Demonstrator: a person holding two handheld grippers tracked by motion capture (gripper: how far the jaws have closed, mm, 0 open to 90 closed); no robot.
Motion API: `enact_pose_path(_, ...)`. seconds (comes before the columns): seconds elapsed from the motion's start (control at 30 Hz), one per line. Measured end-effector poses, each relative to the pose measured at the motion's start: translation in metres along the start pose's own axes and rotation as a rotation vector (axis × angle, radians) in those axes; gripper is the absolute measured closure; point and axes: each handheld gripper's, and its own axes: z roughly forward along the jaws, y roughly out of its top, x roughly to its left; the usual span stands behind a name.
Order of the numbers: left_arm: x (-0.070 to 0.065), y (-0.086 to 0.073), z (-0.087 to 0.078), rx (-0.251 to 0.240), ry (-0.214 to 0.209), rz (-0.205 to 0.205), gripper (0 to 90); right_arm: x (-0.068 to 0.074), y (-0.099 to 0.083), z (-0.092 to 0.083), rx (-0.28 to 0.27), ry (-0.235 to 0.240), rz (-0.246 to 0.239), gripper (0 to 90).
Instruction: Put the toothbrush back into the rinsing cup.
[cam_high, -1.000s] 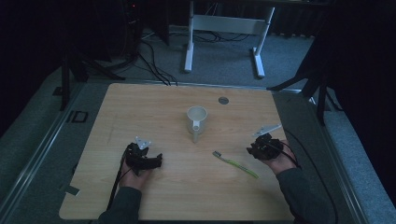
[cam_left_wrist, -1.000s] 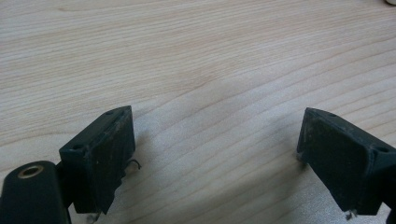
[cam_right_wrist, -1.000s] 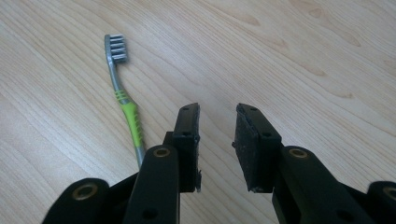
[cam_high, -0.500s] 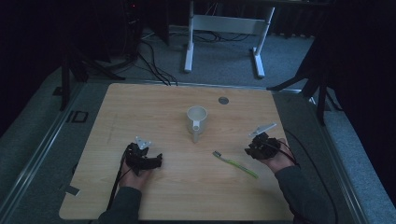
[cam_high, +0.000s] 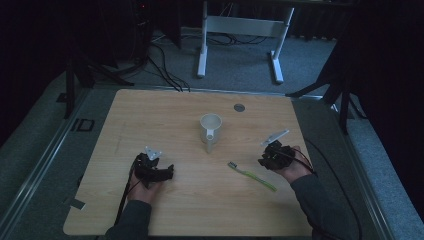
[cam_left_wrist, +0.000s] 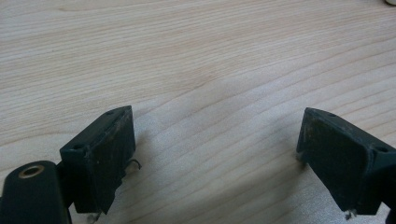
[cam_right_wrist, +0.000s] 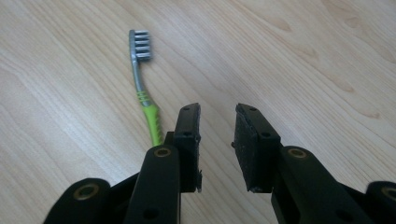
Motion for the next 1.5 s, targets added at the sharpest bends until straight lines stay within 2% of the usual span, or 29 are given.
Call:
enact_pose_path(0.27,0.0,0.0,0.0,0.0,0.0,0.0,11.9,0.005,0.007,0.004,0.039,0.036,-0.025,71.4)
enact_pose_path(0.6,0.0,0.0,0.0,0.001,0.001,0.001,11.9,0.007,0.012,0.006,0.057,0.044,-0.033,72.4)
enact_pose_path(1.5,-0.001,0.0,0.0,0.0,-0.009,0.01,11.9,0.016,0.028,0.01,0.161,0.078,-0.08,76.5)
